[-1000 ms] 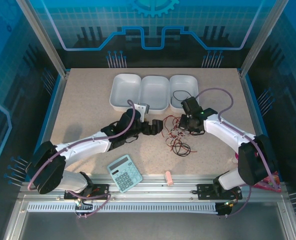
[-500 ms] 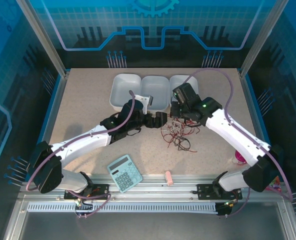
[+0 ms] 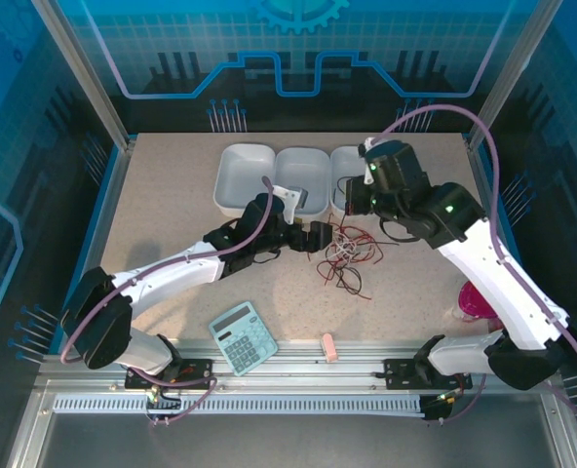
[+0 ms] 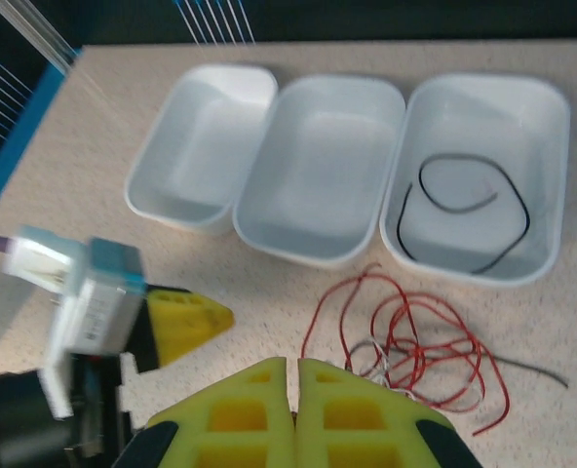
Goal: Untangle the cables
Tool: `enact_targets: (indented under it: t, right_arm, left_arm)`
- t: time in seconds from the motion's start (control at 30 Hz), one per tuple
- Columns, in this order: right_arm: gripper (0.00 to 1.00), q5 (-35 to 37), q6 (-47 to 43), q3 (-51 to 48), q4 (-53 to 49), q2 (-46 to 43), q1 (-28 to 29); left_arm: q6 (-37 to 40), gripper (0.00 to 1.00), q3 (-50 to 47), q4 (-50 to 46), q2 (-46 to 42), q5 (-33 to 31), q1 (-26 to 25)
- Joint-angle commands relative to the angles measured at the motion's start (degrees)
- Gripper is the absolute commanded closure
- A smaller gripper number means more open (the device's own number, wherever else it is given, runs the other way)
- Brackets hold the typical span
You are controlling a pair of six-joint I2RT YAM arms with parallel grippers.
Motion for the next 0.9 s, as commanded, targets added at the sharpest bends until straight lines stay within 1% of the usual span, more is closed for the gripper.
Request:
enact_targets:
  t: [0.0,0.13,0.3,0.47,0.67,0.87]
  right_arm:
    - [1.0,0.65,-4.54,7.25,-2.05,0.87,0.65]
    - [1.0,0.9,-6.57,13.11,-2.27,2.65,0.69]
    - [1.0,-1.39,-8.83,19.96,-1.47,4.64,0.69]
    - [1.0,-2.62,-10.68,26.0,-1.57,6.35,0.64]
    - [1.0,-2.72,-12.11,29.64,0.27,6.6,0.69]
    - [1.0,-2.51,-13.21,31.22,2.76,5.47,0.65]
  left_arm:
    - [1.29,0.01,-1.56,5.45,0.27,2.58,-0.26]
    - [1.87,0.01,-2.5,7.01,0.44,3.47,-0.26]
    - [1.84,0.01,-3.37,8.86,0.95,2.74,-0.27]
    - [0.89,0.01,-4.7,12.78,2.66,4.22,-0.3]
    - [0.11,0.01,-5.45,14.26,4.38,4.53,-0.04]
    - [-1.28,0.01,-8.1,15.96,3.08,3.39,0.67]
